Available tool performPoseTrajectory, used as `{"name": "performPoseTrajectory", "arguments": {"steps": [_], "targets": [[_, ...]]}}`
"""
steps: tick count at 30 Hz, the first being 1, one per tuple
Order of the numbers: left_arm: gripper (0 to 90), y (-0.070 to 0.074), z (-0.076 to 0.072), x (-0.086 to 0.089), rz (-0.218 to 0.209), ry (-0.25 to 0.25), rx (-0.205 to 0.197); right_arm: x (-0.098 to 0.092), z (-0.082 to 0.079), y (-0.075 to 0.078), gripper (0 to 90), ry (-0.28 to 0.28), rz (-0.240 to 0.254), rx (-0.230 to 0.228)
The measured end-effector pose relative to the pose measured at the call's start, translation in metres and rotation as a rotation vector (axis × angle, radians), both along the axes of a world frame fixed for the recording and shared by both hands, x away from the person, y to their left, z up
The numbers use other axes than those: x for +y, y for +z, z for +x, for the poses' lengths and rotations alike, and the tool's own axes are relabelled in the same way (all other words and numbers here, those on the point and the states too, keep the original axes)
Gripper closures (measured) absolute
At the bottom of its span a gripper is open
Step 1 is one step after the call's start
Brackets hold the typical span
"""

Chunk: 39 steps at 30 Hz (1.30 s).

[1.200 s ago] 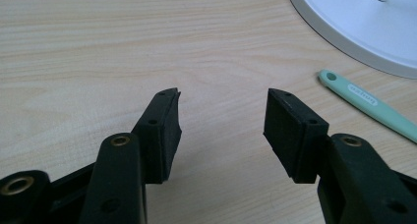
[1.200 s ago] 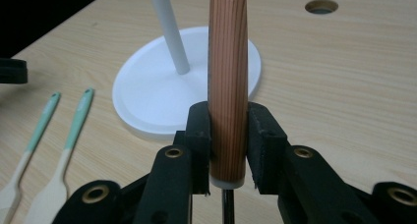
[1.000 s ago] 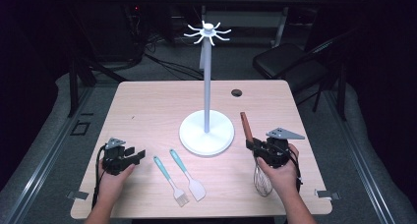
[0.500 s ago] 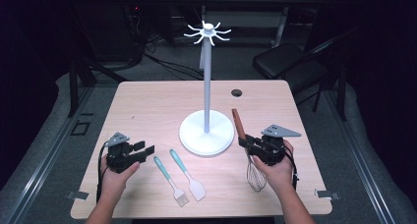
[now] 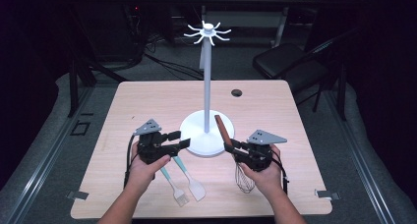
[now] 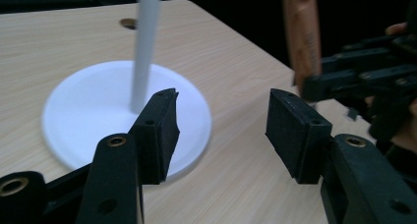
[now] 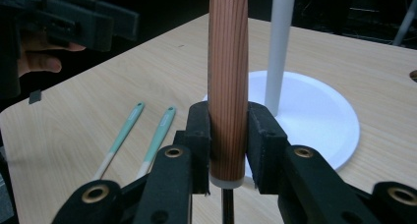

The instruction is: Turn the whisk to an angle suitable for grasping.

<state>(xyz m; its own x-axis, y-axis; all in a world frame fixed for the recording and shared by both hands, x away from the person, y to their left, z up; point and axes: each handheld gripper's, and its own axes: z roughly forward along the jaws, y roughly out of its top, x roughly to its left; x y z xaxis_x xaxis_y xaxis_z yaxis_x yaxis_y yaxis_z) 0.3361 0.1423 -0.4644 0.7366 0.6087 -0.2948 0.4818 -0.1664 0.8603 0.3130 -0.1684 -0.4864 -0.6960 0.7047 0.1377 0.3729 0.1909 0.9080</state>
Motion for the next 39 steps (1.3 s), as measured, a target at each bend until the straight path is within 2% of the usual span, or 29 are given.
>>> {"name": "performPoseTrajectory", "arguments": {"steps": [5, 11, 17, 18, 26, 33, 38, 39], "targets": [[45.1, 0.000, 0.003, -0.028, 0.012, -0.052, 0.008, 0.009, -0.002, -0.005, 73.0, 0.019, -0.014, -0.004], [45.3, 0.001, 0.006, -0.047, -0.042, -0.084, 0.023, 0.013, -0.004, -0.006, 73.0, 0.025, -0.035, -0.019], [48.9, 0.002, 0.008, -0.060, -0.061, -0.100, 0.037, 0.016, -0.005, -0.007, 73.0, 0.031, -0.039, -0.023], [49.3, 0.002, 0.008, -0.061, -0.052, -0.099, 0.039, 0.017, -0.006, -0.007, 73.0, 0.032, -0.037, -0.024], [52.3, -0.003, 0.012, -0.068, -0.063, -0.110, 0.072, 0.020, -0.007, -0.008, 73.0, 0.041, -0.048, -0.036], [60.4, -0.003, 0.012, -0.071, -0.068, -0.109, 0.077, 0.022, -0.007, -0.008, 72.9, 0.039, -0.041, -0.042], [64.0, -0.002, 0.014, -0.070, -0.117, -0.120, 0.099, 0.020, -0.007, -0.007, 72.9, 0.042, -0.022, -0.040], [64.5, -0.001, 0.014, -0.070, -0.116, -0.122, 0.098, 0.020, -0.006, -0.006, 72.9, 0.044, -0.012, -0.041]]}}
